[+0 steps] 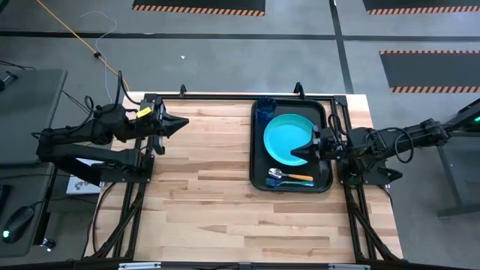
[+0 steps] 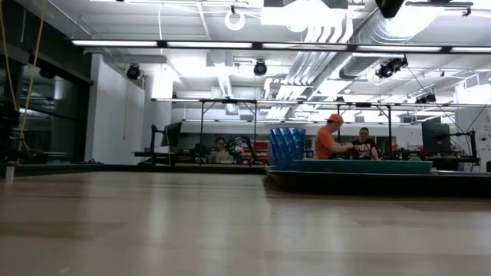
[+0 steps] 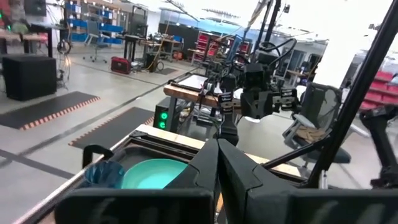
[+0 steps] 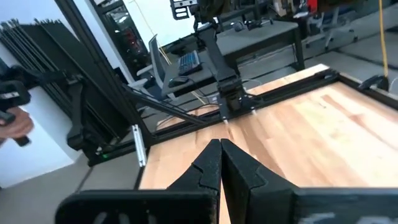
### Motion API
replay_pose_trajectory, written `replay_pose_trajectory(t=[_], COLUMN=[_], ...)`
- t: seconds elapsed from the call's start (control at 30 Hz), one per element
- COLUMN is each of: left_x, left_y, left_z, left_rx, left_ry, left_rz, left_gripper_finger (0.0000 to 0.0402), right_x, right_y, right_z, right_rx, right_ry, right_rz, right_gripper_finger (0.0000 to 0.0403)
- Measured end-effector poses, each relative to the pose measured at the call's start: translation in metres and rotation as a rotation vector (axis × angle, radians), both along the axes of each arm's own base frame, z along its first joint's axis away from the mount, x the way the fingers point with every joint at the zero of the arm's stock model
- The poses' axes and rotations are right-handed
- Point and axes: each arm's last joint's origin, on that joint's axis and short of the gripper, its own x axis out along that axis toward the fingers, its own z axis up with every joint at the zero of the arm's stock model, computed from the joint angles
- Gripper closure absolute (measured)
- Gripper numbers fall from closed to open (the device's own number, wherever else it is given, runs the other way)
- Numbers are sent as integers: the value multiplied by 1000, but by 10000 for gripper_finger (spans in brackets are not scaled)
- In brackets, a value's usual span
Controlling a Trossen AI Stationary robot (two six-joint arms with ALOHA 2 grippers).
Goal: Pick and place plate/cup/fork/spoon on tray
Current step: Return to Home Position
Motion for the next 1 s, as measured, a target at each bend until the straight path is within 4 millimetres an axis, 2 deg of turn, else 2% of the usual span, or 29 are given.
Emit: replay_pose_trajectory(t=[0.3, 0.57, 0.7, 0.87, 1.0], left_x=[0, -1, 1, 1, 1], left_y=[0, 1, 1, 1, 0], left_z=[5, 6, 5, 4, 4], left_rx=[-45, -82, -91, -91, -89], left_ry=[-65, -77, -74, -66, -63], left_rz=[-3, 36, 35, 29, 10], left_gripper_finger=[402, 401, 401, 401, 401], right_x=[0, 0, 0, 12, 20], right_y=[-1, 0, 0, -3, -19], right_z=[3, 16, 17, 12, 10], right_rx=[-125, -99, -48, -27, -34], right_ry=[-28, -166, -180, -144, -142], right_rz=[-32, -3, 7, -68, -193], right_gripper_finger=[403, 403, 403, 403, 403])
